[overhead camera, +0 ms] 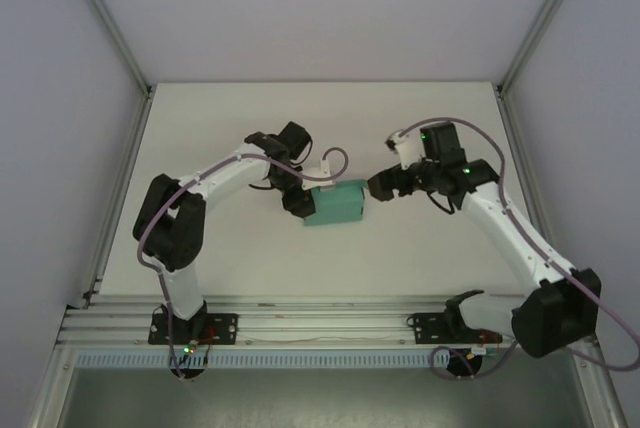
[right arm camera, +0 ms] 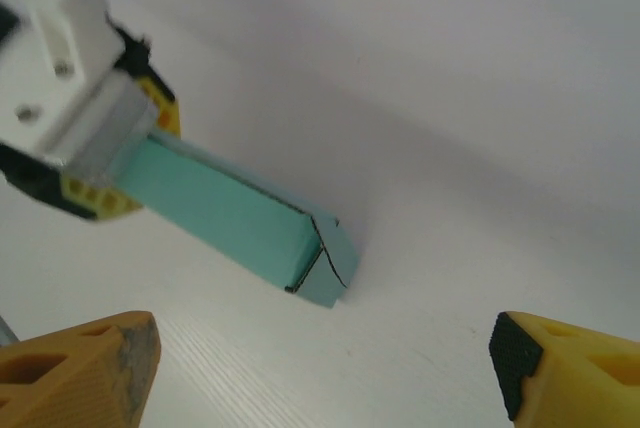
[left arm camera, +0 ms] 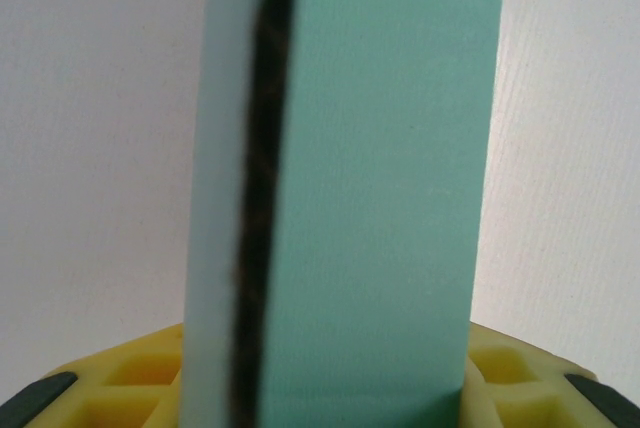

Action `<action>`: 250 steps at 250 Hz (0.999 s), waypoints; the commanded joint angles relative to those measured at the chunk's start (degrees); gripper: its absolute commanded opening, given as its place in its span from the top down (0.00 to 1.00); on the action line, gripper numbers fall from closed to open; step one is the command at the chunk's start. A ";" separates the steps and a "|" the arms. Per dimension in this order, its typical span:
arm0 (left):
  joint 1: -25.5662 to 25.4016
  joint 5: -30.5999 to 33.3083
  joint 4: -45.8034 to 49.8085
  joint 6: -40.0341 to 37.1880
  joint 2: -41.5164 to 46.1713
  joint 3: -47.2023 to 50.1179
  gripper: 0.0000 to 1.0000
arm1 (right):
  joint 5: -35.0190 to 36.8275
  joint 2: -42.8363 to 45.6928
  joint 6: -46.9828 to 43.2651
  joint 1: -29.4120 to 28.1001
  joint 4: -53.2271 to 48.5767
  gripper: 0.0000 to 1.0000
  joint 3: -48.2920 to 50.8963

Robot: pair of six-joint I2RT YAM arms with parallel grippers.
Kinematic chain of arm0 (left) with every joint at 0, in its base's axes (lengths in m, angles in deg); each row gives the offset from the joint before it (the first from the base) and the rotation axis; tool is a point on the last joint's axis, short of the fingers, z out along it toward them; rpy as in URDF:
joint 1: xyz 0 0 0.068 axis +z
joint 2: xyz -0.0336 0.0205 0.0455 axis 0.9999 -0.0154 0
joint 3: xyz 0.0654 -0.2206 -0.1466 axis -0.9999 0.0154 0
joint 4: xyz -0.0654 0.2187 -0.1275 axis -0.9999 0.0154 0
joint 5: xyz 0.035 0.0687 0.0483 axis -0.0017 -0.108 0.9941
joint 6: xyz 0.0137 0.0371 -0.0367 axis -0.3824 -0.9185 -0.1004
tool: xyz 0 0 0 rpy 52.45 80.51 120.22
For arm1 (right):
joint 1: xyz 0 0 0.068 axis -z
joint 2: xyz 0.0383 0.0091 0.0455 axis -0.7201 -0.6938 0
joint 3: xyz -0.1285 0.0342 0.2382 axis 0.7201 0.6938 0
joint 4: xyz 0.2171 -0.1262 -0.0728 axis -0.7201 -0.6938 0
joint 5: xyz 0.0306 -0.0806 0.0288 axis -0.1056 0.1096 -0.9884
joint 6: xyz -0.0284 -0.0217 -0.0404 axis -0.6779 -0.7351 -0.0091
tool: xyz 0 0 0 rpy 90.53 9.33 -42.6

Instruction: Assemble paper box

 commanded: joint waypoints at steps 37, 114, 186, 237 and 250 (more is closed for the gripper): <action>-0.38 -0.86 3.80 -1.85 -1.53 -2.15 0.59 | 7.48 -11.42 -10.55 -5.09 -7.06 0.26 -7.22; -0.56 -0.50 2.58 -1.26 -1.71 -1.77 0.59 | 2.07 -19.13 -11.40 -5.78 -6.83 0.47 -11.10; -0.55 0.46 1.98 -0.07 -2.09 -1.64 0.59 | 0.20 -20.38 -9.16 -6.07 -7.56 1.00 -11.79; -0.65 2.90 0.66 2.19 -2.68 -1.25 0.59 | 2.92 -17.88 5.10 -6.23 -2.30 1.00 -8.69; -0.65 3.28 0.08 2.73 -2.77 -1.03 0.59 | 2.91 -16.70 10.65 -6.47 0.69 1.00 -7.06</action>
